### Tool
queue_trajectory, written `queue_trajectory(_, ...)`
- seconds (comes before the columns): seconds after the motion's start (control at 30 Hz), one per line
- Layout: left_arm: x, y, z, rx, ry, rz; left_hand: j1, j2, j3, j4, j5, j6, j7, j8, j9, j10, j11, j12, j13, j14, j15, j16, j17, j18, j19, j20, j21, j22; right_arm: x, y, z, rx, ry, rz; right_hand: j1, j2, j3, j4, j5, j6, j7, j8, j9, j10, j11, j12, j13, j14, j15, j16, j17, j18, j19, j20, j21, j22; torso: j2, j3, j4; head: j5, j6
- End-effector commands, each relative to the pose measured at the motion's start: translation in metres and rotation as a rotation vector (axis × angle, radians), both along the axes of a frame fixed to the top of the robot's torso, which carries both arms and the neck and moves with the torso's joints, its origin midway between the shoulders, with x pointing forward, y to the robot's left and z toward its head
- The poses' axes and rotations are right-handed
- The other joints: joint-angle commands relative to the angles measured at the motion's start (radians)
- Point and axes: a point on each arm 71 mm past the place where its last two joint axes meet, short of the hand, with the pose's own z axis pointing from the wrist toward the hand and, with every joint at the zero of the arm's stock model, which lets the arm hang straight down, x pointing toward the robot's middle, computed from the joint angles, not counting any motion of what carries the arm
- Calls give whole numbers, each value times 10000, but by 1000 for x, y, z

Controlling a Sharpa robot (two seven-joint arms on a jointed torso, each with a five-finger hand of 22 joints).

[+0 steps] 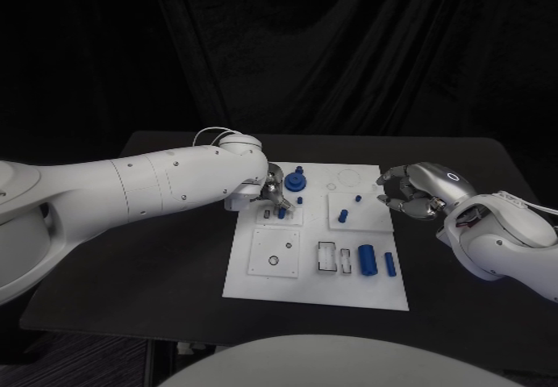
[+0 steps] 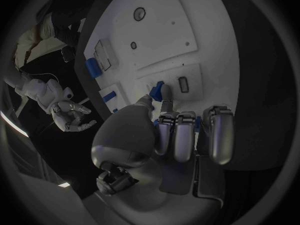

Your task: Assemble the parts on the task board

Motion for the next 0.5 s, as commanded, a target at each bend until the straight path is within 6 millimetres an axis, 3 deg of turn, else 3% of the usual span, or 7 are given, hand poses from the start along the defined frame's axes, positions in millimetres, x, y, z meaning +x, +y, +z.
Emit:
queue_trajectory(0.03, -2, -4, -1, -249, 34, -202, 116, -15, 73, -6, 227, -31, 8, -68, -20, 1023, 13, 33, 2624, 1059, 15, 25, 2632, -87, 191, -1, -31, 2147, 0, 0, 1, 74, -148, -52, 54, 73, 87, 4, 96, 123, -2, 75, -25, 512, -9, 7, 1970, 1026, -11, -4, 2600, 41, 1, 5, 50, 1845, -3, 2, 0, 29, 1)
queue_trajectory(0.2, -3, -4, -2, -242, 66, -224, 246, -68, 246, -5, 733, 1, -2, -153, -46, 1023, 5, 33, 2624, 1059, 11, 25, 2632, -83, 180, -3, -48, 2143, 0, 1, 2, 165, -285, 21, 70, 70, 123, -3, 187, 208, -2, 108, -49, 545, -3, 40, 2006, 1029, -5, 5, 2610, 32, 25, 10, 90, 1859, -13, 2, 10, 17, 1)
queue_trajectory(0.27, -3, -4, -2, -238, 73, -227, 348, -133, 377, -29, 1136, 12, -12, -196, -50, 1023, -4, 33, 2624, 1059, 3, 25, 2632, -84, 180, -9, -47, 2143, 0, 1, 2, 168, -293, 22, 73, 72, 131, -3, 207, 220, -2, 112, -53, 548, -4, 42, 2009, 1032, -4, 14, 2619, 31, 30, 10, 97, 1862, -14, 4, 2, 34, 1)
queue_trajectory(0.3, -3, -4, -2, -234, 75, -226, 465, -193, 503, -86, 1502, 14, -23, -221, -48, 1023, -14, 33, 2624, 1059, -8, 25, 2632, -85, 183, -17, -41, 2146, 0, 1, 2, 164, -289, 18, 73, 72, 131, -3, 207, 220, -2, 112, -53, 548, -4, 42, 2009, 1032, -4, 14, 2619, 31, 30, 10, 97, 1862, -18, 5, -2, 44, 1)
queue_trajectory(0.37, -3, -4, -2, -214, 78, -212, 549, -247, 607, -131, 1728, 17, -32, -238, -43, 1023, -22, 33, 2624, 1059, -14, 25, 2632, -84, 180, -23, -46, 2144, 0, 0, 2, 152, -274, 5, 73, 71, 133, -3, 213, 222, -2, 112, -55, 544, -4, 39, 2004, 1030, -4, 7, 2611, 33, 26, 10, 87, 1859, -20, 1, 2, 52, 1)
queue_trajectory(0.43, -3, -4, -2, -172, 91, -190, 828, -377, 1110, -275, 1509, -4, -55, -295, -37, 1023, -33, 33, 2624, 1059, -31, 25, 2632, -79, 178, -62, -50, 2143, 0, 0, 2, 132, -244, -10, 74, 71, 136, -3, 223, 225, -2, 113, -58, 539, -3, 33, 1998, 1026, -4, -4, 2600, 36, 19, 11, 71, 1854, -17, -1, 8, 63, 1)
queue_trajectory(0.5, -4, -3, -3, -138, 104, -171, 961, -673, 2091, -348, 1313, 7, -53, -359, -29, 1023, -85, 33, 2624, 1059, -16, 25, 2632, -88, 181, -59, -42, 2146, 0, 0, 1, 114, -214, -23, 74, 69, 137, -3, 228, 224, -2, 111, -61, 529, -3, 22, 1985, 1024, -4, -10, 2594, 40, 13, 11, 56, 1849, -10, 5, -9, 87, 1)
